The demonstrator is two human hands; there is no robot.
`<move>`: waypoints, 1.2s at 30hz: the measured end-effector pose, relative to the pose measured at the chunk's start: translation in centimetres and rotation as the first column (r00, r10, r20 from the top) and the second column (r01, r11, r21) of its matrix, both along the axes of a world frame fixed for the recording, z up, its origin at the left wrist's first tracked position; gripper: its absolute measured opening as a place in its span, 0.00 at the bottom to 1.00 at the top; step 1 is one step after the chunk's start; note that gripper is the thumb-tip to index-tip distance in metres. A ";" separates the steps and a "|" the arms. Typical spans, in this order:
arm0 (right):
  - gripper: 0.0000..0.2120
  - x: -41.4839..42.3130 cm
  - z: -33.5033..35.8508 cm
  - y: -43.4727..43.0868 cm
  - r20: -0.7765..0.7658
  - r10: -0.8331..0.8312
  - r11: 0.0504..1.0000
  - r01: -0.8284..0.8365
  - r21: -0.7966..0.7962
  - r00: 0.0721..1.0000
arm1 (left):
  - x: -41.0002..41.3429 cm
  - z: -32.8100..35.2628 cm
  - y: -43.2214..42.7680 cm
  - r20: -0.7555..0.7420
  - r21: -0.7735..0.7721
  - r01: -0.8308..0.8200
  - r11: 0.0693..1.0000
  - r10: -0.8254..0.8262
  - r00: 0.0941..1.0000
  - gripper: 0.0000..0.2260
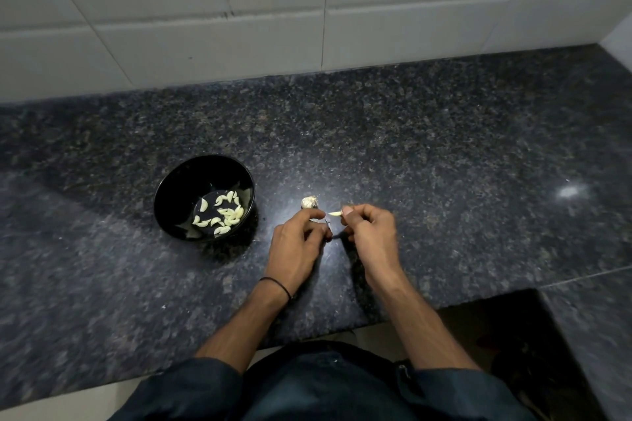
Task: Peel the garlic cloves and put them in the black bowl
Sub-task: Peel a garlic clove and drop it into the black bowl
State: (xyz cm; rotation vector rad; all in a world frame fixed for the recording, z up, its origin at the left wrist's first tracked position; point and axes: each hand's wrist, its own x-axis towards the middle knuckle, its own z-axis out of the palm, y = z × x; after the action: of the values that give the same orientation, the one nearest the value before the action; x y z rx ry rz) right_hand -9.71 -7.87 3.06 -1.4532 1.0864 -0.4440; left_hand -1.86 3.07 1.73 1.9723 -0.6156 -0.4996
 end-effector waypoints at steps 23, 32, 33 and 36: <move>0.10 0.0 0.1 1.0 -0.012 0.119 0.990 -0.119 -0.071 0.993 | 0.5 1.4 1.4 -0.051 -0.145 -0.027 0.989 0.020 0.999 0.03; 0.06 -0.4 -0.7 -0.3 -0.117 0.190 0.915 -0.219 -0.338 0.975 | 1.5 -0.6 3.4 -0.021 -0.057 -0.210 0.976 0.210 0.978 0.06; 0.06 -0.3 -0.7 -0.2 -0.141 0.211 0.893 -0.249 -0.374 0.967 | 1.5 -0.9 3.6 -0.004 -0.033 -0.225 0.974 0.225 0.974 0.07; 0.06 0.3 -1.2 -0.1 -0.186 0.277 0.832 -0.332 -0.445 0.943 | 1.6 -1.3 3.8 0.058 0.030 -0.252 0.967 0.250 0.967 0.08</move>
State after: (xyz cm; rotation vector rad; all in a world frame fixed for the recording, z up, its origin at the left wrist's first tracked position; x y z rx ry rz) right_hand -9.39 -7.94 1.85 -2.0723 0.8380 -0.4149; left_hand -0.30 6.89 0.40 2.0691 -0.3836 -0.3037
